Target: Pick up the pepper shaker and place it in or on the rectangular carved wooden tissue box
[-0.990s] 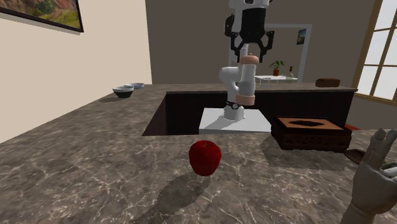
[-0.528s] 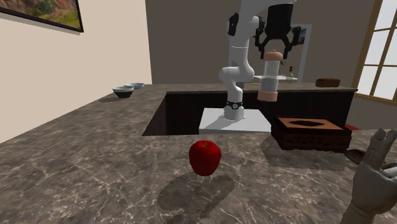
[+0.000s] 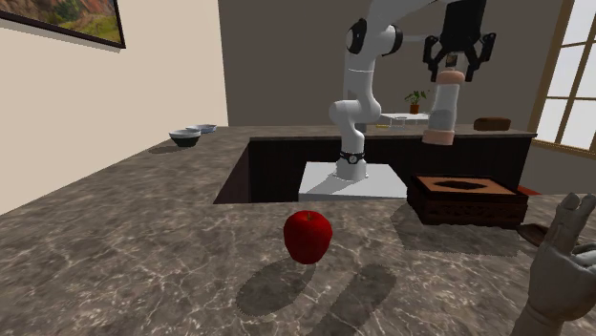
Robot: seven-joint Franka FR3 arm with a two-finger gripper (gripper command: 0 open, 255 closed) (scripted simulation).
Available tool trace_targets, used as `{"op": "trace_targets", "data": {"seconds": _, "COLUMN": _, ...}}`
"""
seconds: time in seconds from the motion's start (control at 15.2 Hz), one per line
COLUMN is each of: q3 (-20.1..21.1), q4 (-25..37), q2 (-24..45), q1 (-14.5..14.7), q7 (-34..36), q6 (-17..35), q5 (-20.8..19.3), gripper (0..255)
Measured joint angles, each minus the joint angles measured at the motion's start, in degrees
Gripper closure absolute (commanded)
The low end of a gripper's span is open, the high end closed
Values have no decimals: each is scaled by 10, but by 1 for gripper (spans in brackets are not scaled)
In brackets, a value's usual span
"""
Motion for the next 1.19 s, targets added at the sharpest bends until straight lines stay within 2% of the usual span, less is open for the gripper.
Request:
{"op": "trace_targets", "data": {"seconds": 0.26, "q3": 20, "q4": 11, "q2": 4, "q1": 32, "q7": 53, "q6": -5, "q5": 0, "gripper": 255}}
{"op": "trace_targets", "data": {"seconds": 0.53, "q3": 37, "q4": 56, "q2": 29, "q1": 61, "q7": 97, "q6": -24, "q5": -2, "gripper": 255}}
{"op": "trace_targets", "data": {"seconds": 1.19, "q3": 39, "q4": -58, "q2": 0, "q1": 63, "q7": 100, "q6": 62, "q5": 0, "gripper": 255}}
